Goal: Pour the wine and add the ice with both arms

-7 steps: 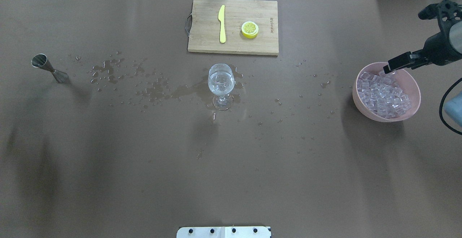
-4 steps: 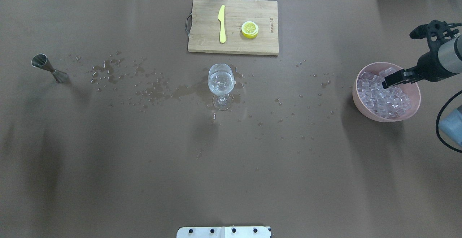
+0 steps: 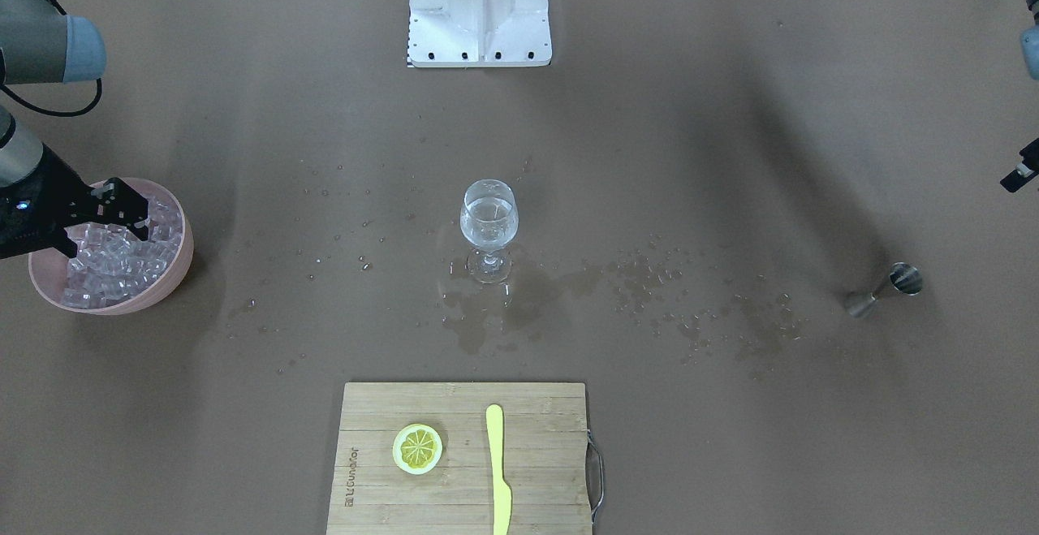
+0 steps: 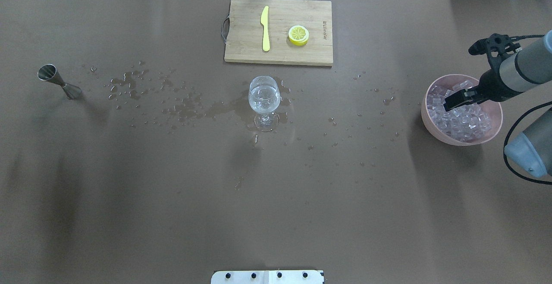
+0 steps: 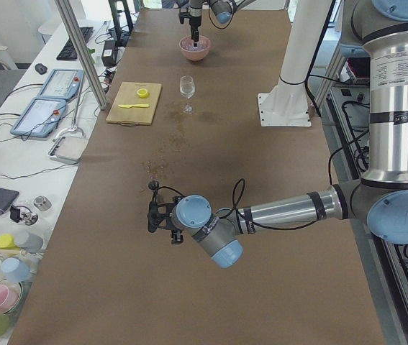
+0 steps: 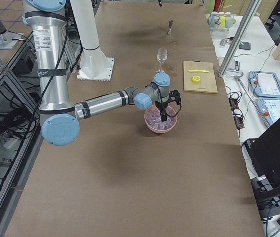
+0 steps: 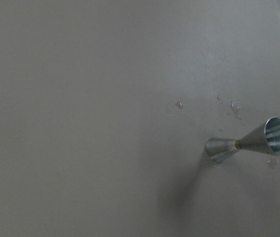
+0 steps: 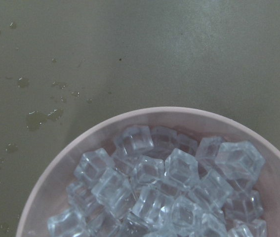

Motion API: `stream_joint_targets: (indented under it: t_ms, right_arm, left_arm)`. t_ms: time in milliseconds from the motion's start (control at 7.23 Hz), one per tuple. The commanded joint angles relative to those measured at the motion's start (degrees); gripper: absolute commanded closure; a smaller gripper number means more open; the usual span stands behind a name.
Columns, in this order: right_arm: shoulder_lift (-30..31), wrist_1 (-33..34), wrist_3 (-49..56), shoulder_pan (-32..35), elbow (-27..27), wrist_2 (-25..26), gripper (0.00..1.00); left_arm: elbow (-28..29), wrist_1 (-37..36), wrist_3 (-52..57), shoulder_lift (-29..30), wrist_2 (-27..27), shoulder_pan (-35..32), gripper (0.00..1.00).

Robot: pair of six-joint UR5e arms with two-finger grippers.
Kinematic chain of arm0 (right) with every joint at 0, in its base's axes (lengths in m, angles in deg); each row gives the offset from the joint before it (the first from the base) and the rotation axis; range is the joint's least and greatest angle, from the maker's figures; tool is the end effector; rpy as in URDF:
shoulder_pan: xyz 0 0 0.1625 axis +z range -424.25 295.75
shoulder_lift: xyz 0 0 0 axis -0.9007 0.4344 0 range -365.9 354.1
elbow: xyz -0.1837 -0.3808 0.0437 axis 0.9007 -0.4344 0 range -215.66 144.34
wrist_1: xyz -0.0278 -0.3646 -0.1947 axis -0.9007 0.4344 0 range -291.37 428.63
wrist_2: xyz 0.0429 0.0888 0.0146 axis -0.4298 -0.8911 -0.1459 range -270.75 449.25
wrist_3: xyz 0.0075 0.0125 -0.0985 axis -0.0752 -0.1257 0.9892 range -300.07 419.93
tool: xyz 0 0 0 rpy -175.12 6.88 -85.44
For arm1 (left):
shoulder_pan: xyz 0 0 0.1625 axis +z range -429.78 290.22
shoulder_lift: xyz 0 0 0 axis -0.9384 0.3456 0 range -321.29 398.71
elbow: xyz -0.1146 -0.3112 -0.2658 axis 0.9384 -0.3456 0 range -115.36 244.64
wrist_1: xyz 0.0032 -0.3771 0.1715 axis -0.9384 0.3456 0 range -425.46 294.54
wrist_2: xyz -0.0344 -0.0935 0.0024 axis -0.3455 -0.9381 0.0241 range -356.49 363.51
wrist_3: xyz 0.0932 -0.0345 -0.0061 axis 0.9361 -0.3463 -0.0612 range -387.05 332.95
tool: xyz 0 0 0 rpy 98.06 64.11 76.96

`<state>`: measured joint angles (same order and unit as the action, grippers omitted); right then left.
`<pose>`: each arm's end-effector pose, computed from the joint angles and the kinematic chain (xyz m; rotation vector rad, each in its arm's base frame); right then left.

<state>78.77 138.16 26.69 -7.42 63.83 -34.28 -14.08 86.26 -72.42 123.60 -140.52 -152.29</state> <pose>-0.2342 -0.5015 0.4955 0.1904 -0.8014 -0.1789 0.0064 -0.4531 0.6668 0.2558 1.1187 -0.2145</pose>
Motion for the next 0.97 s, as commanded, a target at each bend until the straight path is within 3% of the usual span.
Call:
stream_joint_targets:
  t_ms: [0, 276, 829]
  right_arm:
    - [-1.08, -0.01, 0.28, -0.14, -1.58, -0.13, 0.16]
    - [-0.99, 0.08, 0.37, -0.14, -1.93, -1.10, 0.25]
    - [-0.20, 0.17, 0.37, -0.05, -1.85, -1.28, 0.31]
  left_arm:
    - [0.23, -0.20, 0.03, 0.01, 0.07, 0.15, 0.02]
    - [0.05, -0.72, -0.06, 0.10, 0.07, 0.06, 0.02]
    - [0.05, -0.72, -0.24, 0.01, 0.07, 0.06, 0.02]
